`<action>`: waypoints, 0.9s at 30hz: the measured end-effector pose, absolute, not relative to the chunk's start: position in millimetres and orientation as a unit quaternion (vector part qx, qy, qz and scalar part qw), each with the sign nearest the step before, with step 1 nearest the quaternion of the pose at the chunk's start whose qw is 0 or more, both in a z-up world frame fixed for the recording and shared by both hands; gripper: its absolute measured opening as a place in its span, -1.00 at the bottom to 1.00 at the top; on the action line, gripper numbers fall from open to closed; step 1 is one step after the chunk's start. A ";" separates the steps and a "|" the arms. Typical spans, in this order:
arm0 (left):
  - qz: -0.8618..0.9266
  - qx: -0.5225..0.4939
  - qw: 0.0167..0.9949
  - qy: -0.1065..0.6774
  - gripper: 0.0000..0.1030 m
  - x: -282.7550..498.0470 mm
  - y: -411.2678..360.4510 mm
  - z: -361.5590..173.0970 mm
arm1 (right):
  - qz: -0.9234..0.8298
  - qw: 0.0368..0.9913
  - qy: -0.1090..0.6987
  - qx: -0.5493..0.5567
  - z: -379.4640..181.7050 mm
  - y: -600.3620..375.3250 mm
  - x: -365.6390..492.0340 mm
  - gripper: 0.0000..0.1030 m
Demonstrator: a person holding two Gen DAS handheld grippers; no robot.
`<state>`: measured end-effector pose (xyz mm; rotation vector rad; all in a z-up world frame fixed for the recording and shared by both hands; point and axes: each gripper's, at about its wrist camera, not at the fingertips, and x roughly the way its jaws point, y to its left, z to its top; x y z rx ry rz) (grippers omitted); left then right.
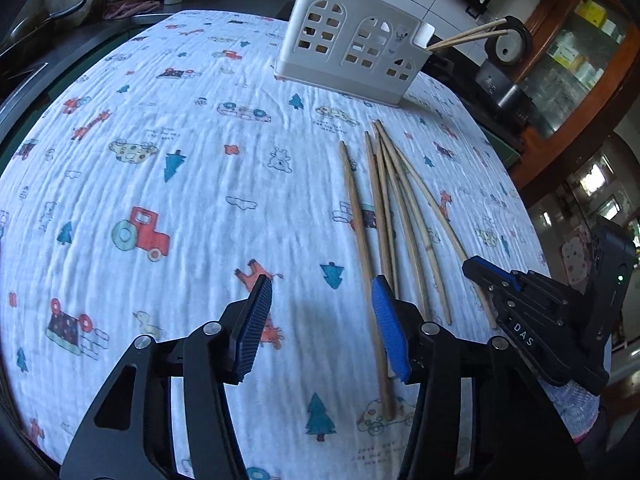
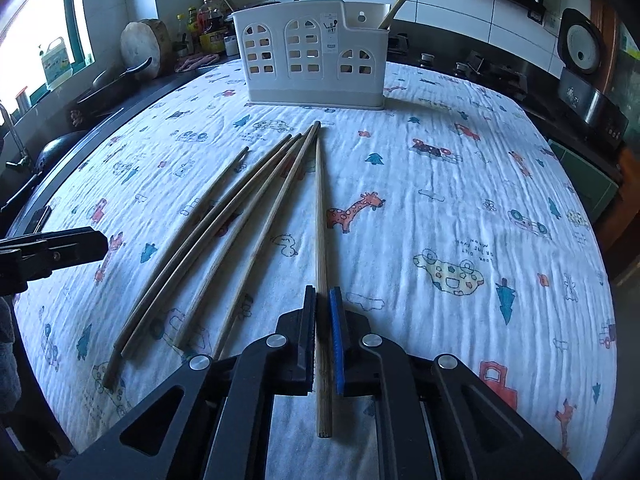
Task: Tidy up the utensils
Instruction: 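Lower the left tool onto another chopstick and close on it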
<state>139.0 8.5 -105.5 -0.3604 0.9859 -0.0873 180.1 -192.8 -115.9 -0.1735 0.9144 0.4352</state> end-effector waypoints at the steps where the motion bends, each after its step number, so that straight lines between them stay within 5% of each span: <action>1: -0.043 -0.174 0.862 0.474 -0.08 141.4 4.9 -106.6 | 0.210 0.871 0.437 -0.082 -115.6 -194.3 179.7 -0.86; 10: -0.025 -0.185 0.843 0.505 -0.44 161.9 -13.2 -117.7 | 0.226 0.870 0.433 -0.064 -115.5 -203.8 179.2 -0.86; 27: -0.019 -0.132 0.841 0.525 -0.65 164.5 -35.5 -117.0 | 0.241 0.868 0.432 -0.048 -118.9 -212.9 179.9 -0.86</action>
